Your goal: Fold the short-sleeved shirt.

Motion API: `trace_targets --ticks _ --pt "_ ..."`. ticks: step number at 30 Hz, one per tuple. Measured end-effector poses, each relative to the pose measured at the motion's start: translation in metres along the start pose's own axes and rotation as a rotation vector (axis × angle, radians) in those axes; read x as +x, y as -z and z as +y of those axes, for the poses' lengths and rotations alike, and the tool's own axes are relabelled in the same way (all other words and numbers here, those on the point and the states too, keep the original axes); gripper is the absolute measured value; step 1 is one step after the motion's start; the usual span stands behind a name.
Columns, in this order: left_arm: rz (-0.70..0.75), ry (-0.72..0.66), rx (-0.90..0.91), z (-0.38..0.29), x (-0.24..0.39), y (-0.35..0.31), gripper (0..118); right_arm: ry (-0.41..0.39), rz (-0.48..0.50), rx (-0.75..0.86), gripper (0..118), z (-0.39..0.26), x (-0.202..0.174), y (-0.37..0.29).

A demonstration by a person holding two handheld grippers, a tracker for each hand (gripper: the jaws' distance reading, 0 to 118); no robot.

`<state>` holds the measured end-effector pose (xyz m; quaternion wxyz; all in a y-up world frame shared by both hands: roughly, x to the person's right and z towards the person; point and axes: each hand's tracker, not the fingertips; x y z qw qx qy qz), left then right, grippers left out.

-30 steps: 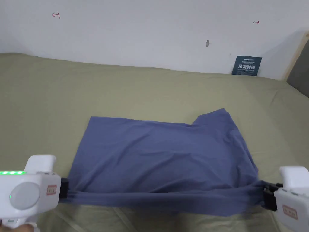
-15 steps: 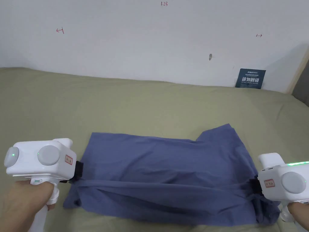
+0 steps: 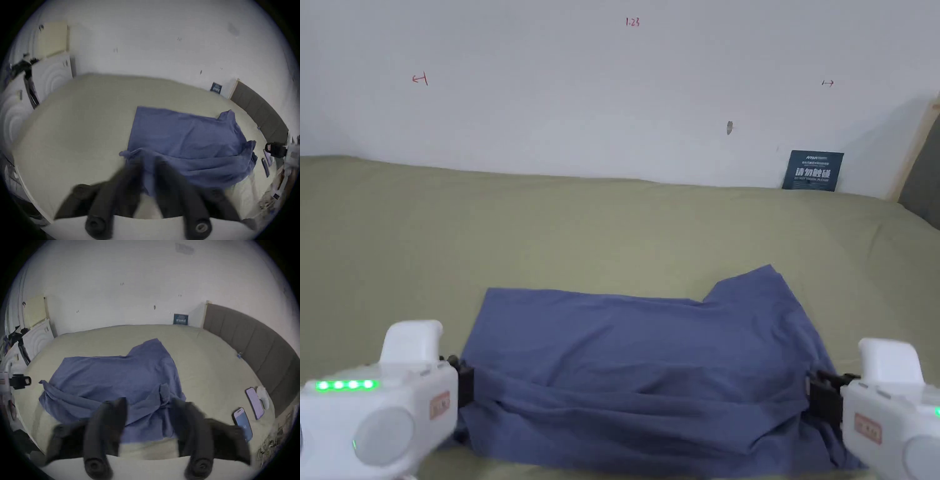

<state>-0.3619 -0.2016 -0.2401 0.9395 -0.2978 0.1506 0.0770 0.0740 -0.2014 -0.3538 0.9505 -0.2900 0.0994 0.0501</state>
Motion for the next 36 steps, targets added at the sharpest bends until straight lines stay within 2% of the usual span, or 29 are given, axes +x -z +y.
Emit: trace_targets --ticks 1,2,4,6,9,12,15,18,19,20,22,23,24,25,26,30,33,36 --pt "0.028 0.026 0.037 -0.009 0.010 -0.013 1 -0.012 -0.034 0.033 2 -0.008 -0.009 -0.008" --pt "0.022 0.048 0.057 -0.020 0.018 -0.027 1 -0.022 -0.091 0.056 2 -0.020 -0.024 -0.021" --pt "0.049 0.047 0.091 -0.045 0.031 -0.051 0 -0.001 -0.055 0.056 2 -0.042 -0.036 -0.042" --pt "0.103 0.067 0.082 -0.074 0.051 -0.079 0 0.017 -0.063 0.057 2 -0.066 -0.058 -0.071" --pt "0.054 0.097 0.048 -0.106 0.061 -0.094 0 0.006 -0.015 0.009 2 -0.096 -0.075 -0.092" --pt "0.048 0.112 0.013 -0.116 0.062 -0.090 0 -0.010 0.000 -0.038 2 -0.107 -0.079 -0.091" --pt "0.015 0.017 -0.039 -0.104 0.051 -0.079 0 0.040 0.013 -0.044 2 -0.101 -0.072 -0.085" --pt "-0.001 -0.061 -0.084 -0.081 0.026 -0.055 0 0.048 0.012 -0.019 2 -0.089 -0.064 -0.084" --pt "-0.002 -0.089 -0.094 -0.072 0.016 -0.043 6 0.051 0.012 -0.012 2 -0.085 -0.061 -0.083" --pt "-0.016 -0.107 -0.121 -0.063 0.005 -0.029 20 0.054 0.010 -0.005 2 -0.081 -0.058 -0.081" --pt "0.001 -0.114 -0.139 -0.049 -0.014 -0.004 33 0.085 0.018 0.001 2 -0.075 -0.049 -0.078" --pt "0.008 -0.112 -0.163 -0.046 -0.022 0.010 33 0.110 0.025 -0.002 2 -0.072 -0.045 -0.076" --pt "0.030 -0.114 -0.181 -0.043 -0.027 0.020 57 0.133 0.031 -0.005 2 -0.069 -0.040 -0.073" --pt "0.029 -0.109 -0.195 -0.041 -0.033 0.028 70 0.153 0.056 -0.015 2 -0.067 -0.036 -0.070" --pt "0.009 -0.118 -0.204 -0.039 -0.038 0.036 75 0.172 0.089 -0.010 2 -0.068 -0.028 -0.066" --pt "-0.001 -0.111 -0.217 -0.032 -0.047 0.066 75 0.148 0.060 -0.002 2 -0.066 -0.019 -0.059" --pt "0.030 -0.097 -0.253 -0.031 -0.052 0.092 75 0.159 0.066 -0.012 2 -0.062 -0.012 -0.052" --pt "-0.034 -0.095 -0.298 -0.035 -0.050 0.105 75 0.176 0.067 -0.021 2 -0.063 -0.006 -0.045"
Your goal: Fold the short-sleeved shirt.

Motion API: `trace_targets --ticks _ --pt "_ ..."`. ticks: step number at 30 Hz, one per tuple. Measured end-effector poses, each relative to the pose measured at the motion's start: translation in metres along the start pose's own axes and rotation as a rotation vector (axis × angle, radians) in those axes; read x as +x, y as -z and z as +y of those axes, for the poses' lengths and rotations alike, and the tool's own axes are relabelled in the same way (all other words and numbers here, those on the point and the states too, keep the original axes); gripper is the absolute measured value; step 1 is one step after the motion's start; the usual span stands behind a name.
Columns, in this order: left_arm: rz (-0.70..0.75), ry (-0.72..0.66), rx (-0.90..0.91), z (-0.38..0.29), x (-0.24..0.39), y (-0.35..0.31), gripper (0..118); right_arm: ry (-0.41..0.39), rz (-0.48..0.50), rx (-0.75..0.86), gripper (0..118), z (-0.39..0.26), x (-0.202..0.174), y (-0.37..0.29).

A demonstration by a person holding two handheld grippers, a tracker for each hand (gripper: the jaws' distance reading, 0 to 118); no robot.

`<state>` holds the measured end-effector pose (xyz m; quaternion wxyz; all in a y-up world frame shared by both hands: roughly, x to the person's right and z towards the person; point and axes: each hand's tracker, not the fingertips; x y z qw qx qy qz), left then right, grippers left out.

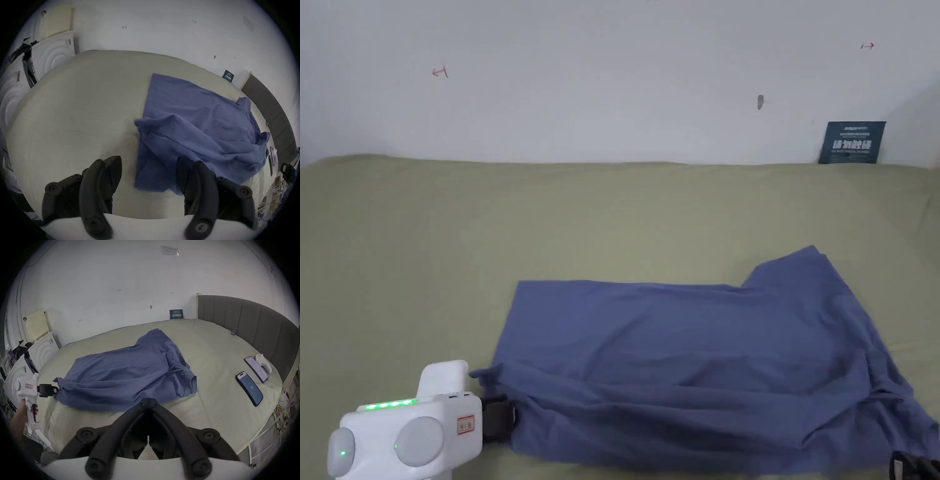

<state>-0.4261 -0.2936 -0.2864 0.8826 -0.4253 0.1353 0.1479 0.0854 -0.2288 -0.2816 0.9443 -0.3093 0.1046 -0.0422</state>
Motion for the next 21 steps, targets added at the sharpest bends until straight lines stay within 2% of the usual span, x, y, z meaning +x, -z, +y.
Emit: trace_targets --ticks 5,6,7,8,9,10,11,12,13,14,15,17,21 --pt "0.038 0.045 -0.013 -0.008 0.015 0.006 75 0.019 0.008 -0.055 6 0.008 0.007 0.012" --pt "0.040 0.040 -0.015 -0.008 0.015 0.005 69 0.015 0.008 -0.057 6 0.009 0.008 0.012" --pt "0.044 0.033 -0.015 -0.008 0.015 0.002 41 0.010 0.003 -0.053 6 0.010 0.010 0.013" --pt "0.039 0.018 0.016 -0.010 0.015 -0.004 2 0.004 -0.006 -0.047 6 0.012 0.012 0.014" --pt "0.010 0.015 0.050 -0.009 0.019 -0.007 2 -0.003 -0.018 -0.046 6 0.015 0.014 0.017" --pt "0.056 0.035 0.097 -0.014 0.024 -0.012 2 -0.008 -0.027 -0.046 6 0.017 0.017 0.018" --pt "0.051 0.067 0.044 -0.014 0.028 -0.010 2 -0.008 -0.032 -0.046 6 0.020 0.021 0.021" --pt "0.039 0.101 0.012 -0.016 0.030 -0.006 2 -0.013 -0.043 -0.045 10 0.024 0.026 0.026" --pt "0.058 0.106 0.033 -0.014 0.029 -0.002 2 -0.021 -0.050 -0.051 28 0.027 0.031 0.033" --pt "0.055 0.098 0.037 -0.013 0.027 -0.001 2 -0.031 -0.064 -0.067 58 0.031 0.039 0.040" --pt "0.047 0.086 0.032 -0.012 0.024 -0.003 2 -0.038 -0.063 -0.079 72 0.035 0.046 0.049" --pt "0.018 0.023 0.033 -0.009 0.022 -0.010 2 -0.023 -0.073 -0.131 75 0.040 0.061 0.071" --pt "0.007 0.017 0.011 -0.005 0.019 -0.012 2 -0.032 -0.099 -0.168 76 0.041 0.084 0.109"
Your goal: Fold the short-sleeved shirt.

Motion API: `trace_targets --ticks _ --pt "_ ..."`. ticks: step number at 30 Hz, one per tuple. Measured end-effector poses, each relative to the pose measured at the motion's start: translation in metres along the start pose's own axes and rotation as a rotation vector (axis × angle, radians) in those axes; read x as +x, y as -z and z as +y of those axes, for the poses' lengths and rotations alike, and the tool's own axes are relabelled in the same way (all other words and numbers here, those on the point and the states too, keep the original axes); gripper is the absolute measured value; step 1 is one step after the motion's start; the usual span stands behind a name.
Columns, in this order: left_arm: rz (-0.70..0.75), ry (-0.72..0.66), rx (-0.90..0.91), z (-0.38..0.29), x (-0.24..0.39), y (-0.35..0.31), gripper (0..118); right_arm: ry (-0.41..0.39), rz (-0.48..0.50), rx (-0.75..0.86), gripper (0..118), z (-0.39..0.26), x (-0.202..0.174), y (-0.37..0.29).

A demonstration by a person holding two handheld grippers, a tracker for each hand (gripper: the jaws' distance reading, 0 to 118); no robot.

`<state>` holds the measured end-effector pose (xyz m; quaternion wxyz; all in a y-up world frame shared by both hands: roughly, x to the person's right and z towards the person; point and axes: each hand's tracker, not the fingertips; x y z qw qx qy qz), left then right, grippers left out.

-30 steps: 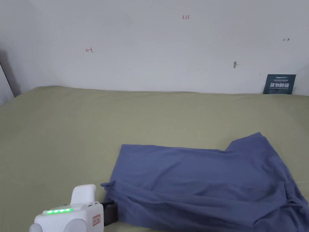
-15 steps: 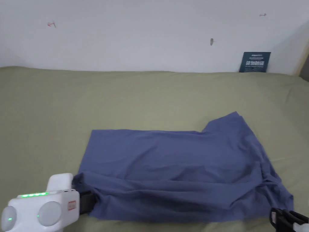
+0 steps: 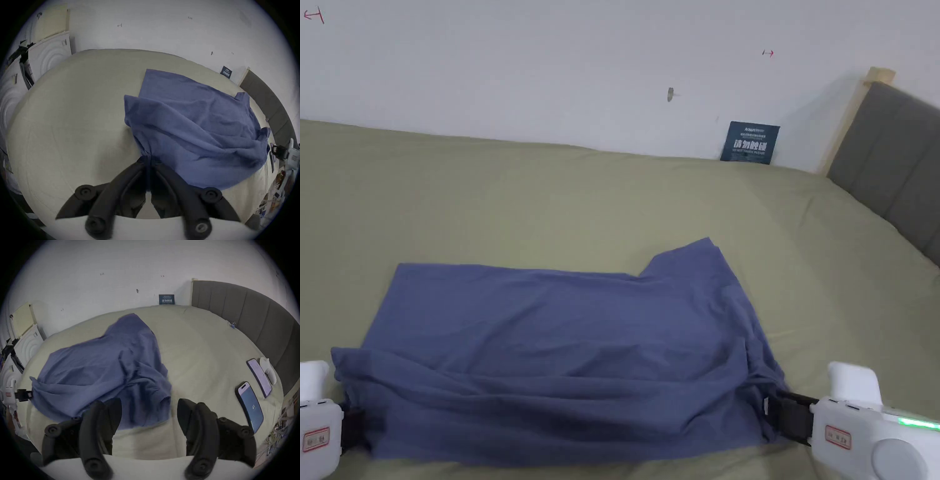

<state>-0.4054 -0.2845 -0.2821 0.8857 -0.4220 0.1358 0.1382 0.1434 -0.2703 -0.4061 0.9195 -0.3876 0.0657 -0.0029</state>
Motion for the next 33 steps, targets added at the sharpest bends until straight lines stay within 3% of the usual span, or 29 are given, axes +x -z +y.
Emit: trace_targets --ticks 8,9,11,17,33 --pt "-0.020 -0.018 -0.017 0.003 -0.001 0.003 2 -0.022 0.025 -0.139 73 0.000 0.006 0.051" --pt "-0.023 -0.021 -0.015 0.004 -0.002 0.003 2 -0.007 0.028 -0.133 67 0.002 0.006 0.046" --pt "-0.032 -0.029 -0.012 0.005 -0.003 0.000 2 0.000 0.034 -0.123 9 0.005 0.009 0.037" --pt "-0.055 -0.040 0.001 0.005 -0.011 -0.009 2 -0.052 0.013 -0.046 9 0.001 0.002 0.002" --pt "-0.096 -0.010 0.014 -0.006 -0.031 -0.071 2 0.029 0.070 -0.044 9 -0.009 0.016 -0.068"
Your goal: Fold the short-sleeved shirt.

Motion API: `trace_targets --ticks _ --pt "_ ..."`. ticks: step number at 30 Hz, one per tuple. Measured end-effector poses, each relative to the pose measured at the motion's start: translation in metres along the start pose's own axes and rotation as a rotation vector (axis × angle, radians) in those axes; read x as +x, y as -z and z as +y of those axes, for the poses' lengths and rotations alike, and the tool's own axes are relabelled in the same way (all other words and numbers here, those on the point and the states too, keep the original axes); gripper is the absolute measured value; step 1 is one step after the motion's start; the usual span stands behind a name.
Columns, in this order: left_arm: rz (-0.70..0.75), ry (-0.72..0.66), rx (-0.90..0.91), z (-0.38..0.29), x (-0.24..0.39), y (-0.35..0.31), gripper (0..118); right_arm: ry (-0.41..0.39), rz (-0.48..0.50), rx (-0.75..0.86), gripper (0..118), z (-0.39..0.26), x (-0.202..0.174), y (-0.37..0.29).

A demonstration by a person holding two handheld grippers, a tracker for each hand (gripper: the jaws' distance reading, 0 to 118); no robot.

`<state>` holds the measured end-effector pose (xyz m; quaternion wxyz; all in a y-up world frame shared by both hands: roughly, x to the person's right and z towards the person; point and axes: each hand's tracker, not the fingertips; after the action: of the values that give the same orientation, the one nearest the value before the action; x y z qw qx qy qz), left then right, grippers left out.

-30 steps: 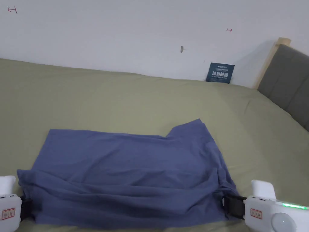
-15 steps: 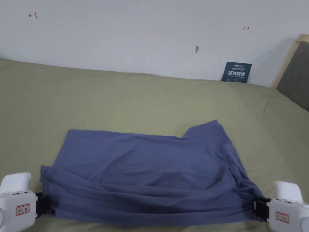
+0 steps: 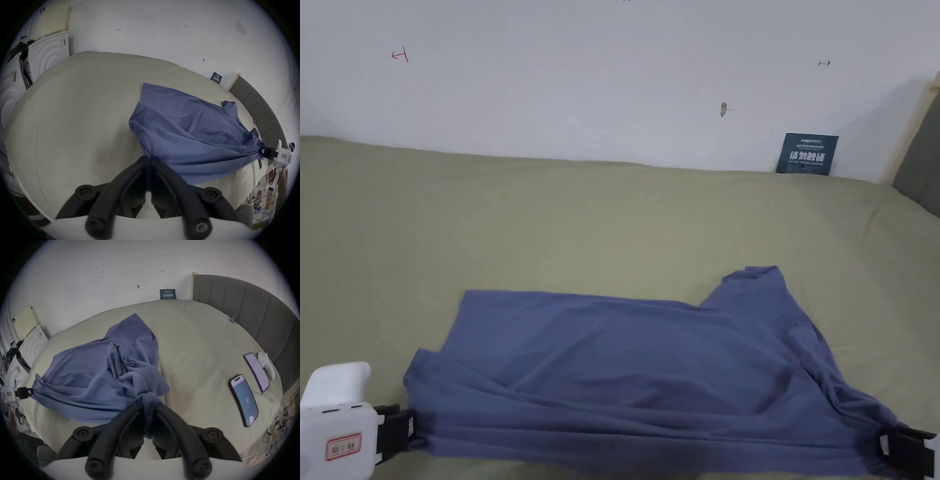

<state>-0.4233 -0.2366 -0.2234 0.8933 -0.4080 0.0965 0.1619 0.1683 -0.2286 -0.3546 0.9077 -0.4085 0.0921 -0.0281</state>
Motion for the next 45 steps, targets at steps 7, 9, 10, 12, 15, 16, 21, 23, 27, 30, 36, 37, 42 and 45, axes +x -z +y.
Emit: trace_targets --ticks 7,9,10,12,15,16,21,23,27,30,36,37,42,45 --pt "0.005 -0.003 -0.072 -0.037 -0.013 -0.029 2 0.017 -0.013 -0.070 9 -0.030 0.002 -0.028" --pt "0.008 -0.008 -0.100 -0.051 -0.020 -0.034 2 0.014 -0.028 -0.103 9 -0.042 -0.003 -0.039" --pt "0.011 -0.017 -0.115 -0.057 -0.023 -0.037 2 0.006 -0.035 -0.114 9 -0.048 -0.004 -0.042" --pt "0.012 -0.041 -0.134 -0.068 -0.030 -0.044 2 -0.004 -0.045 -0.139 9 -0.060 -0.001 -0.042" --pt "0.035 -0.060 -0.167 -0.088 -0.042 -0.042 2 -0.001 -0.060 -0.195 9 -0.074 0.004 -0.039" --pt "0.078 -0.052 -0.176 -0.092 -0.046 -0.041 2 -0.002 -0.068 -0.195 9 -0.078 0.006 -0.038" --pt "0.039 -0.160 -0.176 -0.096 -0.054 -0.042 2 0.009 -0.065 -0.179 10 -0.083 0.013 -0.037" --pt "0.056 -0.116 -0.178 -0.095 -0.041 -0.044 2 0.022 -0.052 -0.188 10 -0.080 0.014 -0.036" --pt "0.049 -0.076 -0.169 -0.090 -0.032 -0.058 2 0.063 -0.051 -0.142 58 -0.074 0.017 -0.055" --pt "0.007 -0.120 -0.054 -0.083 -0.032 -0.091 21 0.106 -0.037 -0.009 69 -0.064 0.020 -0.093" --pt "0.059 -0.080 0.223 -0.071 -0.005 -0.158 67 0.037 0.051 0.186 69 -0.049 -0.028 -0.147" --pt "0.034 -0.056 0.237 -0.069 0.005 -0.163 67 0.012 0.044 0.198 69 -0.048 -0.042 -0.152" --pt "0.029 0.042 0.311 -0.083 0.090 -0.164 48 -0.227 -0.037 0.303 56 -0.068 -0.132 -0.156" --pt "0.059 0.116 0.299 -0.099 0.135 -0.142 0 -0.232 -0.050 0.274 2 -0.087 -0.168 -0.139"
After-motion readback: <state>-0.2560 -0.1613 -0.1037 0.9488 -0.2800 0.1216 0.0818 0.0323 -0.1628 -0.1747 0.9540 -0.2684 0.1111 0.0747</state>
